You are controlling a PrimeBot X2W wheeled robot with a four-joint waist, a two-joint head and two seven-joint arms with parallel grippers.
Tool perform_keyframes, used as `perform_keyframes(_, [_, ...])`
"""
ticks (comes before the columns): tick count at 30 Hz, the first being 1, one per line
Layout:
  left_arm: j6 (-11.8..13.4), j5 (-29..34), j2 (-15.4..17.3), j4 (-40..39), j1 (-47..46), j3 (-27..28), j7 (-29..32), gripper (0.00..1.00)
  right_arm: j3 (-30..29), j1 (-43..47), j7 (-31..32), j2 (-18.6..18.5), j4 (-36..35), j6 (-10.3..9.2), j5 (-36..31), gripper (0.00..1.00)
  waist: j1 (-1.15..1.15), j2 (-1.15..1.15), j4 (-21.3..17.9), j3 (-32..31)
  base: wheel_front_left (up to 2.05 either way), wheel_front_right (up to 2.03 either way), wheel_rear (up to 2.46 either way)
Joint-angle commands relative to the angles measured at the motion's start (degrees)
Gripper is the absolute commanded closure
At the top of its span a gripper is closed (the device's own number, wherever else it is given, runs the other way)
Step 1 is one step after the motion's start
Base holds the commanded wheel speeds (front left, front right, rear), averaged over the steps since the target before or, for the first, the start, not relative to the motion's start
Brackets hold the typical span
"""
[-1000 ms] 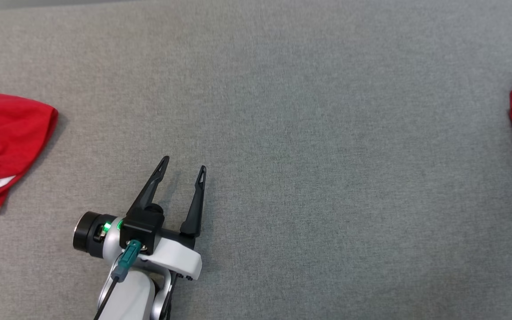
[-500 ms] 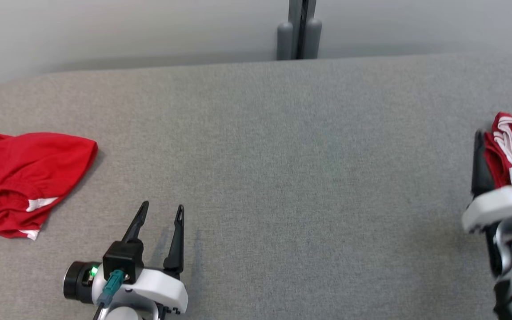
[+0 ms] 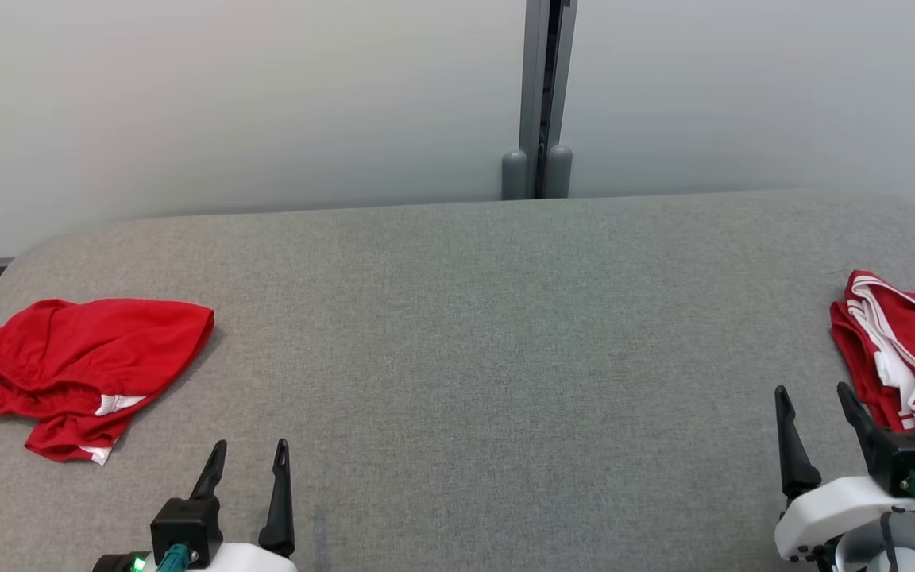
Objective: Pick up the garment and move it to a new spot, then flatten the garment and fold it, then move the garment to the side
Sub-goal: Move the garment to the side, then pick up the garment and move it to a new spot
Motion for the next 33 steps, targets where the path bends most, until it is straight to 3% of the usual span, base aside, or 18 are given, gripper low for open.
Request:
perform_keyframes(1, [0.4, -0.3, 0.2, -0.1, 0.8, 0.5, 0.0, 0.0, 0.4, 1.2, -0.3, -0.2, -0.6, -0.02, 0.6, 0.0, 0.0, 0.0, -0.3, -1.0, 0.0, 0.0, 0.0])
perform_keyframes(18, [1.0, -0.3, 0.2, -0.7, 1.3, 1.6, 0.0, 0.0, 2.1, 3.0, -0.3, -0.2, -2.4, -0.02, 2.7, 0.0, 0.0, 0.0, 0.6, -0.8, 0.0, 0.0, 0.0])
perform_keyframes(23, [1.5, -0.5, 0.2, -0.4, 0.5, 2.1, 0.0, 0.0, 2.5, 2.8, -0.3, -0.2, -2.4, -0.02, 3.1, 0.0, 0.0, 0.0, 4.0, 0.1, 0.0, 0.0, 0.0])
perform_keyframes(33, [2.1, -0.1, 0.2, -0.6, 0.5, 5.4, 0.0, 0.0, 4.5, 2.8, -0.3, -0.2, -2.2, -0.02, 3.8, 0.0, 0.0, 0.0, 14.5, 1.6, 0.0, 0.0, 0.0])
